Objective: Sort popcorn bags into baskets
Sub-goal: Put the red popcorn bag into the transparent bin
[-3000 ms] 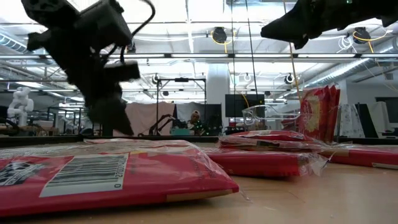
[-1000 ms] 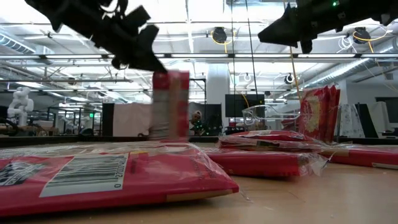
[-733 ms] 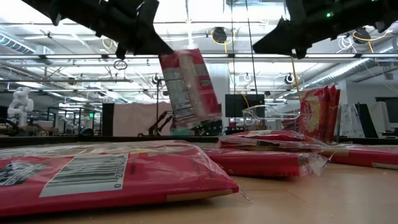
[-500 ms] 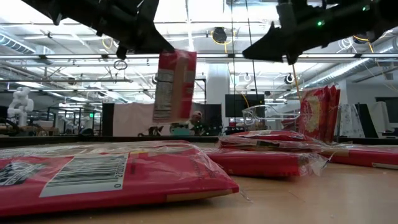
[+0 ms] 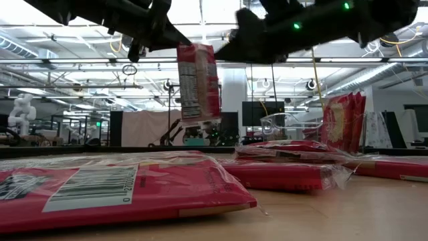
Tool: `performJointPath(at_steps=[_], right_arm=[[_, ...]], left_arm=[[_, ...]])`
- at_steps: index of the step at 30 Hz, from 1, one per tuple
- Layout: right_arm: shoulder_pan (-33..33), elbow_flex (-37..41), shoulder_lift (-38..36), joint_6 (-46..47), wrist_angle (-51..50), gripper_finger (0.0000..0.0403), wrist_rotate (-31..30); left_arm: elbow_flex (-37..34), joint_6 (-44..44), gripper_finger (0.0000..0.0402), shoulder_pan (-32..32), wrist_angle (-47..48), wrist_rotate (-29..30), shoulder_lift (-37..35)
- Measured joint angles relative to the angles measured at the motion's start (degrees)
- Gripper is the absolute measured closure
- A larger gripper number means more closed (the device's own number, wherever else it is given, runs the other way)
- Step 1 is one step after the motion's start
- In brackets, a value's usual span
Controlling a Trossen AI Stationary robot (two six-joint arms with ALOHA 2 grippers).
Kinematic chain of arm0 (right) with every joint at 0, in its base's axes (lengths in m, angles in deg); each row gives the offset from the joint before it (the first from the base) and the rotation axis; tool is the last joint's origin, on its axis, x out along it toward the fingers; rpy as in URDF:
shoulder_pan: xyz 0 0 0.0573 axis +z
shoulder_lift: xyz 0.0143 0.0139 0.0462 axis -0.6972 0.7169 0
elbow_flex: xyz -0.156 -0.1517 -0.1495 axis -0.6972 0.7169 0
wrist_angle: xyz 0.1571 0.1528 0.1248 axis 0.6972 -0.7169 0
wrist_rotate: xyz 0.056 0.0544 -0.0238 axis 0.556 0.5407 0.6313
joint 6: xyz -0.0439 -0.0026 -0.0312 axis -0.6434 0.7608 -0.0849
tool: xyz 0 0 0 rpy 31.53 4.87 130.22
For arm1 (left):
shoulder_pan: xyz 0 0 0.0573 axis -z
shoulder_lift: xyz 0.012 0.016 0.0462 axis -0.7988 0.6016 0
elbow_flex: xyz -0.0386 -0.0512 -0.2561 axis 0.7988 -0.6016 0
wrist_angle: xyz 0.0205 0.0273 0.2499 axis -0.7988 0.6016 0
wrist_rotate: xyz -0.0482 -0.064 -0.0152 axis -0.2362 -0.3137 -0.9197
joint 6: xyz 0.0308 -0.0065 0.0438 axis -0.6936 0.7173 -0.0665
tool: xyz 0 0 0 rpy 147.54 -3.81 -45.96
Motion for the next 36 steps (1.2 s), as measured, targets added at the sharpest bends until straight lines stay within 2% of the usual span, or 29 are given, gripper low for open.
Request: performJointPath(at_steps=[3, 6, 8, 13, 19, 31, 36], right_arm=[[1.32, -4.49, 4.41, -8.54, 5.14, 0.0210, -4.54], [1.62, -7.96, 7.44, -15.39, 10.67, 0.0207, -4.90], [1.47, -9.67, 8.91, -18.58, 13.15, 0.0207, -4.95], [0.38, -12.03, 10.61, -23.28, 14.33, 0.0207, -5.06], [-0.10, -12.33, 10.52, -24.20, 14.69, 0.0206, -8.10], [-0.22, -12.33, 10.43, -25.88, 16.27, 0.0206, -7.69], [-0.75, -12.33, 10.39, -21.37, 12.20, 0.0205, -6.98]], left_arm=[[0.00, 1.95, 0.0401, -1.36, -0.92, 0.03, 0.08], [0.00, 2.51, 0.0401, -2.06, -4.11, -0.10, 0.66], [0.00, 2.55, 0.0401, -2.00, -6.58, -2.43, 0.68], [0.02, 1.36, 0.0399, -0.92, -11.44, -5.54, 0.66], [0.02, 1.41, 0.0400, 0.08, -11.28, -7.95, 0.80], [0.07, 3.49, 0.0399, 0.63, -12.53, -9.80, 4.28], [0.07, 3.33, 0.0398, 0.47, -13.53, -8.73, 4.46]])
